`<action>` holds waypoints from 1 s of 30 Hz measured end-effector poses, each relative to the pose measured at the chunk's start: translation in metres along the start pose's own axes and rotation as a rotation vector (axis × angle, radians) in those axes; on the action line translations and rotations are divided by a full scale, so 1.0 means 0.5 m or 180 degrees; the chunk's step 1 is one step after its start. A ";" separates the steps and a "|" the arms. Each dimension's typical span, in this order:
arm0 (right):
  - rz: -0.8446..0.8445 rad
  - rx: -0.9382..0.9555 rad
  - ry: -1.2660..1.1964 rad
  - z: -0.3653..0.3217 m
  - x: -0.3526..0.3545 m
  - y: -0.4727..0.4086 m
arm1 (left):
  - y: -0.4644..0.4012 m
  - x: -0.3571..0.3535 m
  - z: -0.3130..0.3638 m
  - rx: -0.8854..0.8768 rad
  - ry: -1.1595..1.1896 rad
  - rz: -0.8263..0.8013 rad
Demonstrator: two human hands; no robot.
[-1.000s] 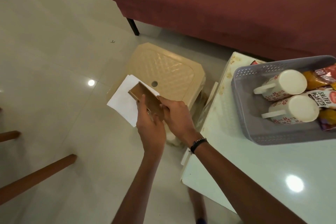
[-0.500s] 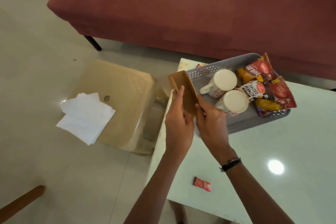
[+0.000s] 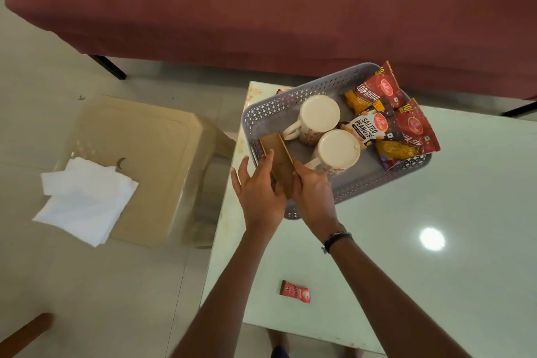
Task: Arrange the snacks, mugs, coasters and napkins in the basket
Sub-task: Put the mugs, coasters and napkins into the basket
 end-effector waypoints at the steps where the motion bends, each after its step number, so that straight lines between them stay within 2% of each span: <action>1: -0.0016 -0.0053 -0.0022 0.004 -0.004 0.001 | 0.000 -0.002 -0.003 -0.0053 -0.0056 -0.0014; 8: -0.0254 -0.0218 0.0266 0.015 -0.001 -0.007 | -0.008 -0.007 -0.001 -0.0190 -0.0410 -0.0223; 11: -0.0371 -0.0373 0.0402 0.002 0.019 -0.005 | -0.011 -0.002 -0.009 -0.0213 -0.0285 -0.0287; 13: -0.0066 -0.0315 0.0433 -0.023 0.039 0.003 | -0.011 0.014 -0.022 -0.0278 -0.0034 -0.0162; 15: 0.0392 0.0061 0.0440 -0.061 0.055 0.013 | -0.003 0.041 -0.047 -0.0317 0.0106 0.0111; 17: 0.0520 0.0381 0.0331 -0.112 0.049 0.019 | 0.006 0.081 -0.093 -0.0206 0.0255 0.0504; 22: -0.0221 0.0689 -0.0135 -0.250 -0.065 0.018 | 0.032 0.186 -0.267 0.0641 0.0494 0.1378; 26: -0.0973 0.1017 -0.0164 -0.361 -0.194 0.022 | 0.053 0.256 -0.401 0.1399 0.0493 0.1769; 30: -0.1300 0.1422 -0.0119 -0.445 -0.301 0.018 | 0.053 0.295 -0.502 0.1767 0.0393 0.1861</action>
Point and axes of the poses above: each hand's wrist, its own y-axis away from the middle knuckle, its own x-axis out of the back of the hand, z = x × y, the point moved 1 cm from there along -y, towards the middle knuckle, and after that the axes turned 1 degree about -y, right-handed, at the moved point
